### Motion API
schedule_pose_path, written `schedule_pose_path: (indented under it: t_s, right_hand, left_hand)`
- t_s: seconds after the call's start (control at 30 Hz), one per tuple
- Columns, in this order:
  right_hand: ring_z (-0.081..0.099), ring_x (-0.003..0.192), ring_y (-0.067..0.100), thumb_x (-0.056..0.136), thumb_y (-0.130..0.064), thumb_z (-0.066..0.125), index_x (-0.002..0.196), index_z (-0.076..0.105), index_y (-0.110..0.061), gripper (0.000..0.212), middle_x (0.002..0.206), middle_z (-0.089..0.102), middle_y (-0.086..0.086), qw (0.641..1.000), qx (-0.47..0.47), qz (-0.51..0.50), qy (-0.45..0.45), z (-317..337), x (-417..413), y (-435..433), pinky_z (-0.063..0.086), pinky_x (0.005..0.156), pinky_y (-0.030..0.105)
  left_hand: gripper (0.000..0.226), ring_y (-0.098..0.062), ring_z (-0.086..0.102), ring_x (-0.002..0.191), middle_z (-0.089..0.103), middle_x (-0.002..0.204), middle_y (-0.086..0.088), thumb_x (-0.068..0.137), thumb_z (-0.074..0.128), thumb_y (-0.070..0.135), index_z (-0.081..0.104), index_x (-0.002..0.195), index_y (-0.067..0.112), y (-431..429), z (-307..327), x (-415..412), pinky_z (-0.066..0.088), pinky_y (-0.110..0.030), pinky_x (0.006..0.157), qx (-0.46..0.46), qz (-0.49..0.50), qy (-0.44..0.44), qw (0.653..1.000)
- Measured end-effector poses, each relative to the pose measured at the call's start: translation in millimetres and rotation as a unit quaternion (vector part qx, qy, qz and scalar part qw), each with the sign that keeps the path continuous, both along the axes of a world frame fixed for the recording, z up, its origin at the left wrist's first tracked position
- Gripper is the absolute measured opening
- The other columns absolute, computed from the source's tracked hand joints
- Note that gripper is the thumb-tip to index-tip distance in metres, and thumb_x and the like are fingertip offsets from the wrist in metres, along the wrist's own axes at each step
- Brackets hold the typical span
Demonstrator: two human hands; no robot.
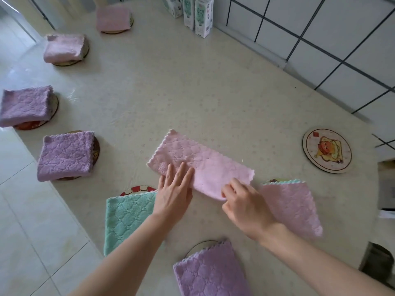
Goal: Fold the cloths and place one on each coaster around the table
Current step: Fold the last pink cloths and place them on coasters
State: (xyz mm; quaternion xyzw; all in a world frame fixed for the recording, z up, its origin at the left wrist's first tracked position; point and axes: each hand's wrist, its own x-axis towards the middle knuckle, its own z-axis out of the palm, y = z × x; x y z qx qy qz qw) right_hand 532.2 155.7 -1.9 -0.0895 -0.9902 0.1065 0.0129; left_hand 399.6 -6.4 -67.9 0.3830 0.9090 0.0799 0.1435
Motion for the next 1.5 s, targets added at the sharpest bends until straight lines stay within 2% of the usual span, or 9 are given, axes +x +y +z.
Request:
schedule_pose_path:
  t_s: [0.2, 0.4, 0.63, 0.77, 0.9, 1.07, 1.23, 1.37, 1.5]
  right_hand:
    - [0.06, 0.071, 0.016, 0.073, -0.012, 0.06, 0.089, 0.054, -0.02, 0.019, 0.089, 0.055, -0.004, 0.99, -0.135, 0.017, -0.041, 12.5, 3.9, -35.0, 0.046, 0.051, 0.028]
    - [0.054, 0.07, 0.007, 0.086, -0.015, 0.059, 0.086, 0.059, -0.015, 0.001, 0.08, 0.059, -0.007, 0.928, -0.367, -0.063, -0.019, 20.4, -4.5, -43.8, 0.046, 0.065, 0.019]
    - [0.061, 0.091, 0.007, 0.087, 0.002, 0.047, 0.107, 0.065, -0.013, 0.031, 0.102, 0.067, 0.0, 0.947, -0.302, 0.002, -0.106, -8.2, -5.4, 2.3, 0.047, 0.082, 0.017]
    - [0.06, 0.089, 0.003, 0.08, 0.01, 0.041, 0.109, 0.066, -0.016, 0.047, 0.104, 0.069, -0.002, 0.922, -0.337, 0.004, -0.19, -21.9, -0.5, 17.3, 0.039, 0.077, 0.003]
    - [0.06, 0.089, -0.011, 0.069, 0.014, 0.035, 0.112, 0.064, -0.014, 0.058, 0.101, 0.068, -0.004, 0.865, -0.447, -0.046, -0.221, -26.4, -1.7, 29.7, 0.042, 0.078, 0.004]
    - [0.057, 0.065, -0.001, 0.075, 0.018, 0.05, 0.103, 0.059, -0.007, 0.039, 0.075, 0.06, -0.003, 0.811, -0.541, -0.131, -0.18, -32.0, -15.5, 36.7, 0.045, 0.063, 0.017]
    - [0.046, 0.049, 0.008, 0.086, -0.023, 0.064, 0.077, 0.052, -0.021, 0.015, 0.047, 0.047, -0.012, 0.851, -0.457, -0.18, -0.185, -44.1, -32.6, 33.7, 0.038, 0.053, 0.023]
    - [0.04, 0.049, 0.01, 0.087, -0.029, 0.058, 0.067, 0.043, -0.019, 0.027, 0.052, 0.043, -0.007, 0.896, -0.355, -0.185, -0.194, -42.3, -47.5, 30.6, 0.033, 0.055, 0.027]
    - [0.053, 0.065, 0.012, 0.086, -0.025, 0.062, 0.081, 0.058, -0.017, 0.01, 0.066, 0.056, -0.006, 0.862, -0.425, -0.247, -0.126, -40.9, -67.8, 34.0, 0.041, 0.063, 0.026]
  left_hand:
    - [0.083, -0.028, 0.018, 0.144, 0.027, 0.155, -0.002, 0.076, 0.073, 0.033, 0.032, 0.147, 0.022, -8.7, 6.4, -16.8, 0.011, -0.059, 0.113, 0.024, -0.103, 0.046, 0.993]
    - [0.048, -0.018, 0.043, 0.133, 0.05, 0.142, -0.001, 0.092, 0.05, 0.042, 0.055, 0.132, 0.017, -20.4, 2.1, 12.9, 0.041, -0.041, 0.104, 0.145, -0.205, -0.037, 0.967]
    - [0.041, -0.005, 0.045, 0.13, 0.051, 0.139, 0.01, 0.093, 0.051, 0.031, 0.053, 0.133, 0.031, -36.1, 11.4, 42.3, 0.035, -0.026, 0.11, 0.184, -0.216, -0.157, 0.946]
    - [0.037, 0.004, 0.059, 0.11, 0.059, 0.128, 0.015, 0.092, 0.056, 0.023, 0.057, 0.128, 0.032, -41.8, 18.7, 49.3, 0.048, -0.017, 0.095, 0.212, -0.092, -0.289, 0.929]
    - [0.011, 0.0, 0.048, 0.053, 0.069, 0.078, -0.003, 0.093, 0.058, 0.028, 0.066, 0.096, 0.034, -35.1, 22.2, 40.6, 0.043, -0.026, 0.054, 0.211, 0.125, -0.384, 0.89]
    - [0.015, -0.021, 0.056, 0.077, 0.065, 0.088, -0.012, 0.093, 0.057, 0.03, 0.066, 0.098, 0.019, -19.7, 19.5, 16.1, 0.046, -0.035, 0.067, 0.232, 0.267, -0.474, 0.807]
    - [0.043, -0.025, 0.062, 0.069, 0.067, 0.086, -0.019, 0.095, 0.052, 0.039, 0.068, 0.094, -0.001, -3.4, 12.5, 3.4, 0.046, -0.033, 0.057, 0.184, 0.37, -0.487, 0.77]
    - [0.046, -0.033, 0.068, 0.079, 0.07, 0.097, -0.022, 0.094, 0.052, 0.043, 0.067, 0.098, -0.001, 0.2, 12.8, 1.4, 0.053, -0.039, 0.064, 0.183, 0.404, -0.513, 0.735]
    - [0.058, -0.034, 0.067, 0.084, 0.068, 0.102, -0.026, 0.093, 0.047, 0.051, 0.065, 0.103, -0.004, -0.9, 12.9, -1.0, 0.052, -0.04, 0.069, 0.18, 0.42, -0.536, 0.71]
